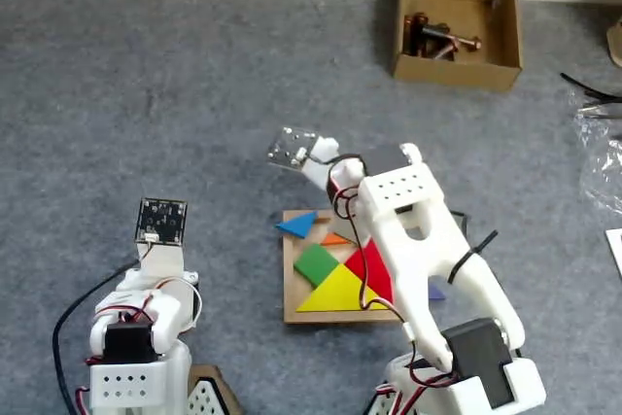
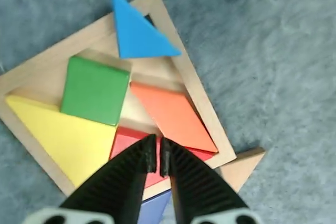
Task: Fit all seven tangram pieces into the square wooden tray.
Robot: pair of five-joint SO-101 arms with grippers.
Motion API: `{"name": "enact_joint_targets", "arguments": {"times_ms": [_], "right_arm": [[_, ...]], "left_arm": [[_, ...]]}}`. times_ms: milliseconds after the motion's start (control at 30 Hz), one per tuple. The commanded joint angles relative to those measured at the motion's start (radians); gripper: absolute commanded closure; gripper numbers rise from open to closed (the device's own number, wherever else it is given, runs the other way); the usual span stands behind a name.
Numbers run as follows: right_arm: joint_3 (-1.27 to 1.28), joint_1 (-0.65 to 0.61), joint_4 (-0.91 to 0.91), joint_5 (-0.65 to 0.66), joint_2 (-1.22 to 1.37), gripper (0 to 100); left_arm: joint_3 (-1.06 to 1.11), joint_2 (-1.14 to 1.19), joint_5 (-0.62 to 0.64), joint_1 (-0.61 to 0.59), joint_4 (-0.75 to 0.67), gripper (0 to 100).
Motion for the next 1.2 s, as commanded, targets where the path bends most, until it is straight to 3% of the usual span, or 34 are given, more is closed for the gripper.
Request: {"name": "enact_joint_targets", "arguments": {"times_ms": [0,167,300,467,700,900,1167], "right_arm": [[-0.008,0.002,-0.027,-0.061,-0.062,96.9],[-0.012,0.025,-0.024,0.025,-0.062,85.2],[-0.041,0.107,-0.018,0.115,-0.064,84.3],[-0.091,0.119,0.054,0.137,-0.056,83.9],[-0.128,0.068,0.059,0.14,-0.053,83.5],[-0.128,-0.001,0.054,0.14,-0.053,73.8],[-0.18,-0.081,0.053,0.094,-0.038,73.3]], "left_arm": [[0.021,0.002,0.005,-0.01,0.005,99],[0.021,0.002,0.005,-0.01,0.005,99],[0.021,0.002,0.005,-0.01,0.005,99],[0.021,0.002,0.005,-0.01,0.005,99],[0.021,0.002,0.005,-0.01,0.005,99],[0.021,0.002,0.005,-0.01,0.005,99],[0.021,0.002,0.005,-0.01,0.005,99]]}}
